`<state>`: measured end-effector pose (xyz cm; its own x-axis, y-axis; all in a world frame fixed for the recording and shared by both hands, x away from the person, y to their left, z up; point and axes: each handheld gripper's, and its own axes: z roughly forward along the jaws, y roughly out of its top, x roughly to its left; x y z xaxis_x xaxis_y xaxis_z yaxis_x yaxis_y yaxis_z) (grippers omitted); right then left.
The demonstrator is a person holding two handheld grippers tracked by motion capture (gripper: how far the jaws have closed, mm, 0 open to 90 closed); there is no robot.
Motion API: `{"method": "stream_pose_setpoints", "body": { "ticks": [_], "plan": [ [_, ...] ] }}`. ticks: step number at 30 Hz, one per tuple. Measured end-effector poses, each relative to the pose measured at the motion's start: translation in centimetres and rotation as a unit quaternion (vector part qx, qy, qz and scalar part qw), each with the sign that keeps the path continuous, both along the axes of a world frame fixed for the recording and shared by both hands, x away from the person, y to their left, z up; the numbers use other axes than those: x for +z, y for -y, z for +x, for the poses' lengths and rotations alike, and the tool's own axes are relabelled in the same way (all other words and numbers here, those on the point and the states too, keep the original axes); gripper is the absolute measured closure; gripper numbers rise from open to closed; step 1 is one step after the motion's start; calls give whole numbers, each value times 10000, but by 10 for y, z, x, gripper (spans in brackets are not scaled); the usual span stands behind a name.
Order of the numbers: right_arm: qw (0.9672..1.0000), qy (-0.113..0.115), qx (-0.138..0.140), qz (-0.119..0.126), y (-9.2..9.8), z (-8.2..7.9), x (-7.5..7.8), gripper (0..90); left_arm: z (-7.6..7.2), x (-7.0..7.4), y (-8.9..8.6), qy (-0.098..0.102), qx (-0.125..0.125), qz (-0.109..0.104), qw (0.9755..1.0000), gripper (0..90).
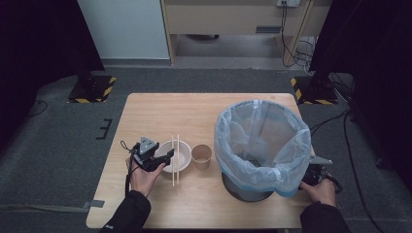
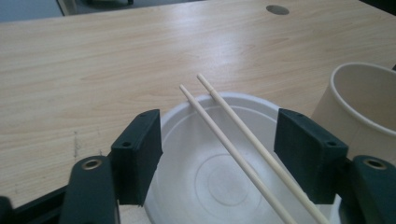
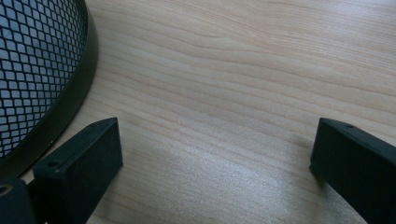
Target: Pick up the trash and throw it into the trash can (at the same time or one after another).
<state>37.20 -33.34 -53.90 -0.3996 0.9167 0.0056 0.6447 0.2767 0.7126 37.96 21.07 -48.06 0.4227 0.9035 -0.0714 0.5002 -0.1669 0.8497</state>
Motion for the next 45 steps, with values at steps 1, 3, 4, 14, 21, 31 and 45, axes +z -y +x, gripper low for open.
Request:
{"method": "stream_pose_setpoints", "body": {
  "ticks": [1, 3, 4, 14, 21, 31, 45],
  "plan": [
    [10000, 1, 11, 0, 0, 0, 0, 24, 0, -1, 1, -42, 0, 17, 10000, 343],
    [10000, -4, 14, 3, 0, 0, 0, 25, 1, -6, 4, -157, -31, 68, 9998, 370],
    [10000, 2, 17, 1, 0, 0, 0, 25, 2, -7, 6, -189, -58, 86, 9998, 381],
    [10000, 5, 28, 1, 0, 0, 0, 26, 5, -15, 15, -538, -10, 226, 9983, 512],
    [10000, 5, 43, 6, 0, 0, 0, 27, 6, -16, 16, -725, 122, 301, 9968, 595],
    [10000, 2, 47, 7, 0, 0, 0, 27, 6, -15, 12, -890, 286, 359, 9950, 738],
    [10000, -1, 51, 9, 0, 0, 0, 27, 8, -15, 7, -1024, 425, 489, 9926, 849]
  ]
}}
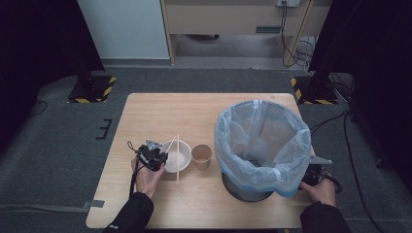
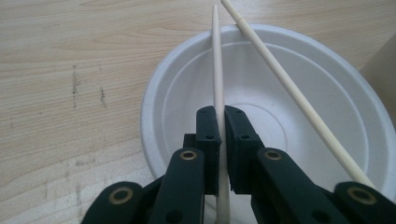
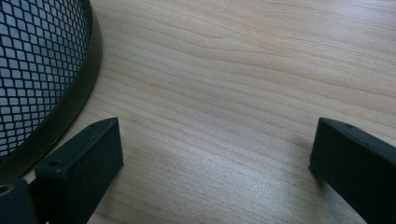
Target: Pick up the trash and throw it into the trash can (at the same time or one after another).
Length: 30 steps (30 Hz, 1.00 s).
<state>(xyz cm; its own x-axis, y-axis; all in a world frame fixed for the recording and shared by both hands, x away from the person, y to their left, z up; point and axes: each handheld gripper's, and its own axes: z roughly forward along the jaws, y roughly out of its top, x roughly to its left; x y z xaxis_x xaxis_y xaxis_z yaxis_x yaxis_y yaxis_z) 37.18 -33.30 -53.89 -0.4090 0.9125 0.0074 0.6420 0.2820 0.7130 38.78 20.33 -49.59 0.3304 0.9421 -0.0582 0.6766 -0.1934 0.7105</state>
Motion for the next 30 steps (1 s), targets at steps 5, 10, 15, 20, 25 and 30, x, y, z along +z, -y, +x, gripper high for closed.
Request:
{"method": "stream_pose_setpoints", "body": {
  "ticks": [5, 10, 15, 20, 25, 30],
  "plan": [
    [10000, -2, 5, 4, 0, 0, 0, 28, -1, 3, -1, 39, -12, -4, 10000, 851],
    [10000, -1, 12, 3, 0, 0, 0, 28, -3, 12, -4, 201, -4, -78, 9998, 851],
    [10000, -3, 20, 4, 0, 0, 0, 28, -8, 31, -12, 585, 29, -218, 9980, 851],
    [10000, -4, 26, 2, 0, 0, 0, 28, -13, 46, -20, 859, 12, -369, 9956, 851],
    [10000, -3, 30, 1, 0, 0, 0, 28, -21, 65, -31, 1242, 42, -582, 9905, 851],
    [10000, -3, 32, 1, 0, 0, 0, 27, -27, 83, -35, 1584, 42, -728, 9847, 851]
  ]
}}
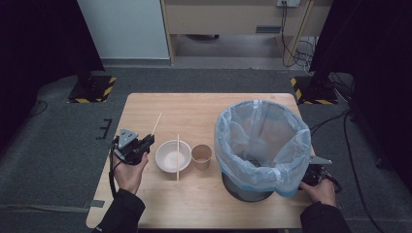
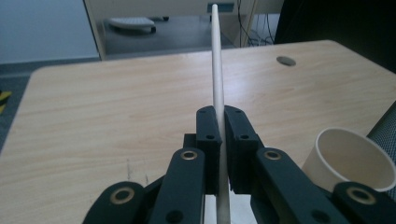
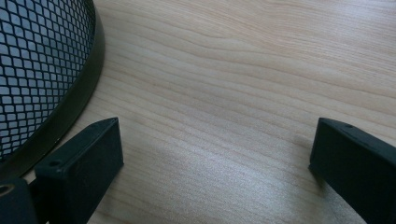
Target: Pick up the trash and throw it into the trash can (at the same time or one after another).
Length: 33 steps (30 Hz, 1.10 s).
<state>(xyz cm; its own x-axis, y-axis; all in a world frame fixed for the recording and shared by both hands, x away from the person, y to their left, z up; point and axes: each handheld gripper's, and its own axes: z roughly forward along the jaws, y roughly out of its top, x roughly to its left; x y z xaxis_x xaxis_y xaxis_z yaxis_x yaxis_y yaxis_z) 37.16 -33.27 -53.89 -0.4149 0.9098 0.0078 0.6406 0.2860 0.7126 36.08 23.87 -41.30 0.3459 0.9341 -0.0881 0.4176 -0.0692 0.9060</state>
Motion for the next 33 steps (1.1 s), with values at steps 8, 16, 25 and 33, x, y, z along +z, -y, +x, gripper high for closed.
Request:
{"method": "stream_pose_setpoints", "body": {
  "ticks": [8, 16, 25, 33],
  "plan": [
    [10000, 1, 10, -1, 0, 0, 0, 27, -12, 29, 0, 486, -161, -293, 9983, 851],
    [10000, 3, 12, -2, 0, 0, 0, 26, -21, 48, 6, 791, -386, -530, 9947, 851],
    [10000, 17, 40, -22, 0, 0, 0, 21, -30, 78, 17, 1171, -695, -838, 9871, 851],
    [10000, 11, 54, -28, 0, 1, 0, 17, -34, 102, 33, 1477, -1018, -1019, 9785, 851]
  ]
}}
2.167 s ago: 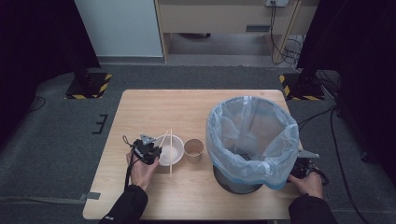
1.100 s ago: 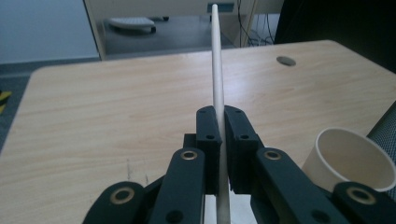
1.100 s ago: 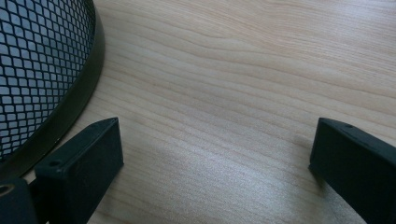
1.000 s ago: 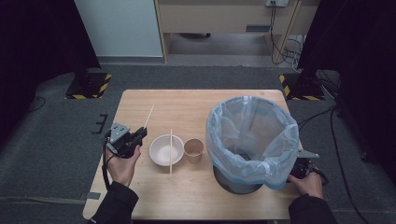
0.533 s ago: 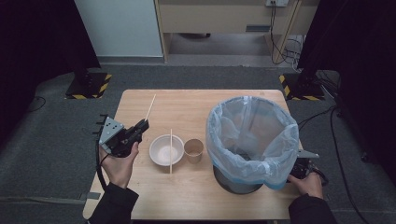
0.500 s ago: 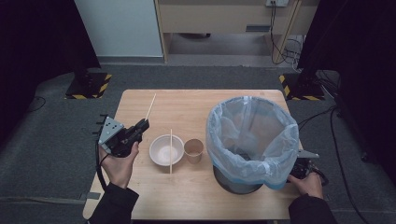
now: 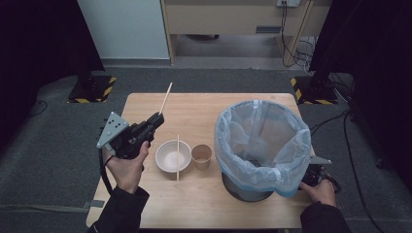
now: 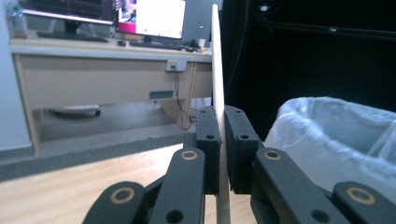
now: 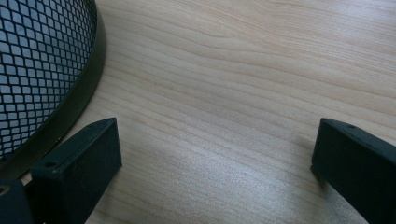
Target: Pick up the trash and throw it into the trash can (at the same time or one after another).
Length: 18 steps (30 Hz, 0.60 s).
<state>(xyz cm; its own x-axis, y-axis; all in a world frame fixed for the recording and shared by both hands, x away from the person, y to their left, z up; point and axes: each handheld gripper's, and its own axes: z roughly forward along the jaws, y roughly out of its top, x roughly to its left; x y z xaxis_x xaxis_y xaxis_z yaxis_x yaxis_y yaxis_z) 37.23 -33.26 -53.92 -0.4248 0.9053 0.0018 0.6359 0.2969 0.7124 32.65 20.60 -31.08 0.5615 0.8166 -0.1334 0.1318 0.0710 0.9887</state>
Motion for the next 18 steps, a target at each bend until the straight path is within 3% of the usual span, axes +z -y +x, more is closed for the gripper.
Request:
{"method": "stream_pose_setpoints", "body": {
  "ticks": [11, 18],
  "plan": [
    [10000, -1, -1, -1, 0, 0, 0, 17, 3, 29, 30, 362, -320, -92, 9988, 851],
    [10000, -1, 0, 0, 0, 0, 0, 17, 4, 43, 56, 571, -599, -192, 9964, 851]
  ]
}}
